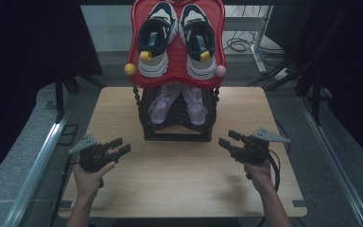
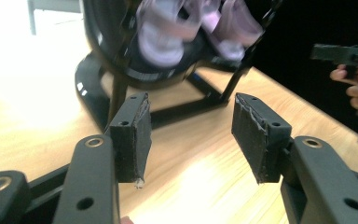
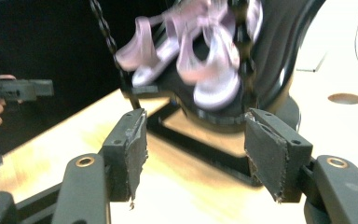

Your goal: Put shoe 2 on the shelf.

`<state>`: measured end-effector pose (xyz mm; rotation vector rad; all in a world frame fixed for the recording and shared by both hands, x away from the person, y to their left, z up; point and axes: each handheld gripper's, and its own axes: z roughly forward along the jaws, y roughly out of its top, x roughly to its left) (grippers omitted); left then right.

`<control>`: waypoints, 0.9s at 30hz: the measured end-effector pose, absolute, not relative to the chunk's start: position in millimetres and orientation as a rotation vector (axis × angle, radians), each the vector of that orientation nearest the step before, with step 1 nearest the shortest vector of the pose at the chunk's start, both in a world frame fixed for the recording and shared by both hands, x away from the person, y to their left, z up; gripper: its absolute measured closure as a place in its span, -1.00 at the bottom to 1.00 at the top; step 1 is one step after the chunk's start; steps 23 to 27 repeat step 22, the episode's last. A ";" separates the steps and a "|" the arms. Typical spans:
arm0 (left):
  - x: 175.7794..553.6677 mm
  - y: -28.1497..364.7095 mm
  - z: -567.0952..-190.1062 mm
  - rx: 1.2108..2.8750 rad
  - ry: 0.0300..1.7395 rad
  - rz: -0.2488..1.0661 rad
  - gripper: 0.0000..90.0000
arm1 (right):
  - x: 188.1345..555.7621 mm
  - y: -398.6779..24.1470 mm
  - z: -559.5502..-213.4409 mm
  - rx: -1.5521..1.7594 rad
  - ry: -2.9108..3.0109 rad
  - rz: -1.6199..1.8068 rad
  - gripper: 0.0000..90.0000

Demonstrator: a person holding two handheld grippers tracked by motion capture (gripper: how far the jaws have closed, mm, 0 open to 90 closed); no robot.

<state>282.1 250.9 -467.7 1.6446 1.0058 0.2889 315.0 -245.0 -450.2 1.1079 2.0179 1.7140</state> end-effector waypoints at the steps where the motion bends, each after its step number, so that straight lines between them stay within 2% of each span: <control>1: 281.5 249.9 -471.7 1.661 1.014 0.286 0.04 | 314.0 -244.6 -455.1 1.113 2.024 1.706 -0.11; 7: 279.4 246.3 -482.4 1.705 1.025 0.266 0.04 | 308.2 -240.6 -479.4 1.148 2.079 1.583 -0.06; 27: 282.5 242.5 -486.3 1.704 1.040 0.248 0.04 | 310.2 -253.5 -475.1 1.155 2.041 1.586 -0.04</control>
